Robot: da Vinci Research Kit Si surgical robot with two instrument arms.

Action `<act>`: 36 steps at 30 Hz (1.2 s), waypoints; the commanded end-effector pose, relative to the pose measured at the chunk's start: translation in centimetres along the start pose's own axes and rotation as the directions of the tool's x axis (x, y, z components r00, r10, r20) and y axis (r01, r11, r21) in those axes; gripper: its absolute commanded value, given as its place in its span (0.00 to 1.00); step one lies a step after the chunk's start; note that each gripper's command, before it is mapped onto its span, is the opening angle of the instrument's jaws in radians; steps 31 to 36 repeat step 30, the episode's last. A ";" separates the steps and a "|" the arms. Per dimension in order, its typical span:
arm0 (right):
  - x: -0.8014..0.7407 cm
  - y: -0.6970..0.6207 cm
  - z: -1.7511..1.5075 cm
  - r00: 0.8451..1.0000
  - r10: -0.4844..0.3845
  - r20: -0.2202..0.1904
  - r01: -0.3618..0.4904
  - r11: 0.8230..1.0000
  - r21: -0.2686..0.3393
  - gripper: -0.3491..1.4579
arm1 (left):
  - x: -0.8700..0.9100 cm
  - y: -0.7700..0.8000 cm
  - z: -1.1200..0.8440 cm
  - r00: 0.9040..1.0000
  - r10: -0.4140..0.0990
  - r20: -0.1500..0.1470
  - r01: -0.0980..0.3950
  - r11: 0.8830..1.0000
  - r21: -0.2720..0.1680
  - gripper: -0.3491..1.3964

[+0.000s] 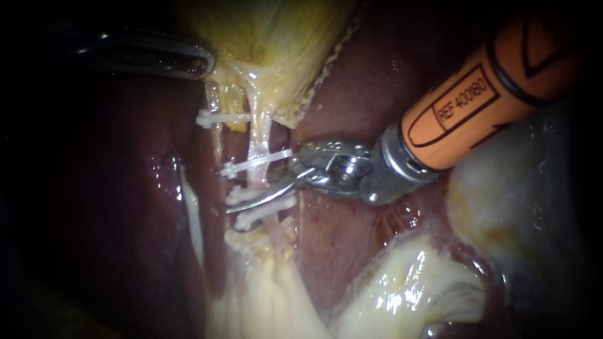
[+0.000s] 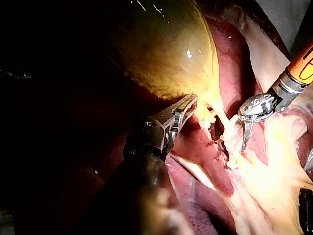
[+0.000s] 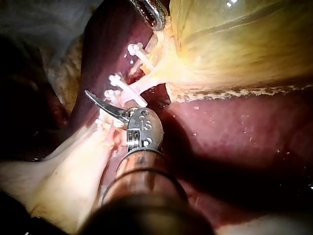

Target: Go to the cutting position right tube

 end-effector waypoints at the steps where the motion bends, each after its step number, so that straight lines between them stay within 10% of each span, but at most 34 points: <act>1: 0.01 0.00 0.02 1.000 -0.004 -0.013 0.003 1.000 -0.010 1.00 | 0.00 0.00 0.01 1.000 -0.001 0.000 0.001 1.000 -0.001 0.00; 36: 0.12 -0.09 0.02 0.989 -0.144 -0.033 0.142 0.988 -0.059 1.00 | 0.00 0.00 0.01 1.000 0.000 0.000 0.000 1.000 0.000 0.00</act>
